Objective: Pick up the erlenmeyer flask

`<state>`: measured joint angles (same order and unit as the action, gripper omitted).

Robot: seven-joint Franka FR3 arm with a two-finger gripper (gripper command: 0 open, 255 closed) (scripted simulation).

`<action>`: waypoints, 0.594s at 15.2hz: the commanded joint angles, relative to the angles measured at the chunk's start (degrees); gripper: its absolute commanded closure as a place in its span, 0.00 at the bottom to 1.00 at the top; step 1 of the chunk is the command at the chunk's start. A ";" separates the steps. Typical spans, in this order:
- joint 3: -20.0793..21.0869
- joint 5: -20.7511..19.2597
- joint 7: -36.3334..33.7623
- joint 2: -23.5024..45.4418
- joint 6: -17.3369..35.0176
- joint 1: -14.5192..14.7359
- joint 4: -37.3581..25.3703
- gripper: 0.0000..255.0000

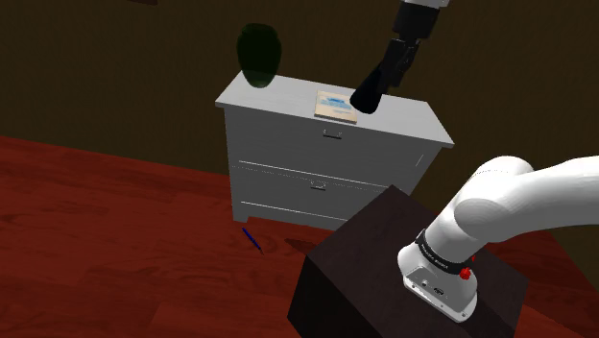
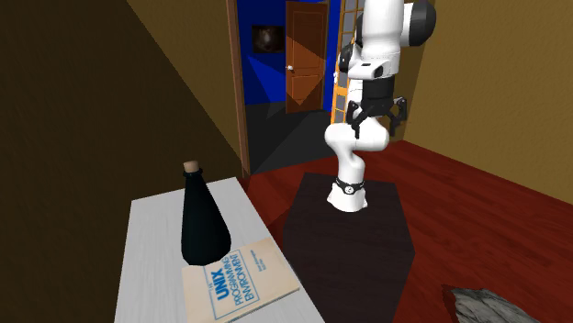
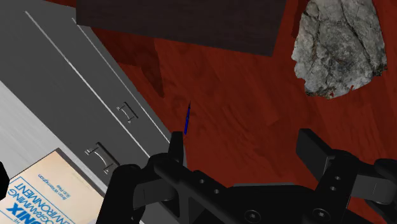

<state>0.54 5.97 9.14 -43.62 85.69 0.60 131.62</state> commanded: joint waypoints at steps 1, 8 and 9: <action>0.00 0.00 0.00 0.00 0.00 0.00 0.00 0.00; -6.32 -4.31 5.72 8.77 4.08 -3.09 -5.02 0.00; -7.20 -4.76 6.51 10.15 4.61 -3.46 -5.96 0.00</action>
<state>-5.47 1.92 14.48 -34.89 89.74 -2.34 126.58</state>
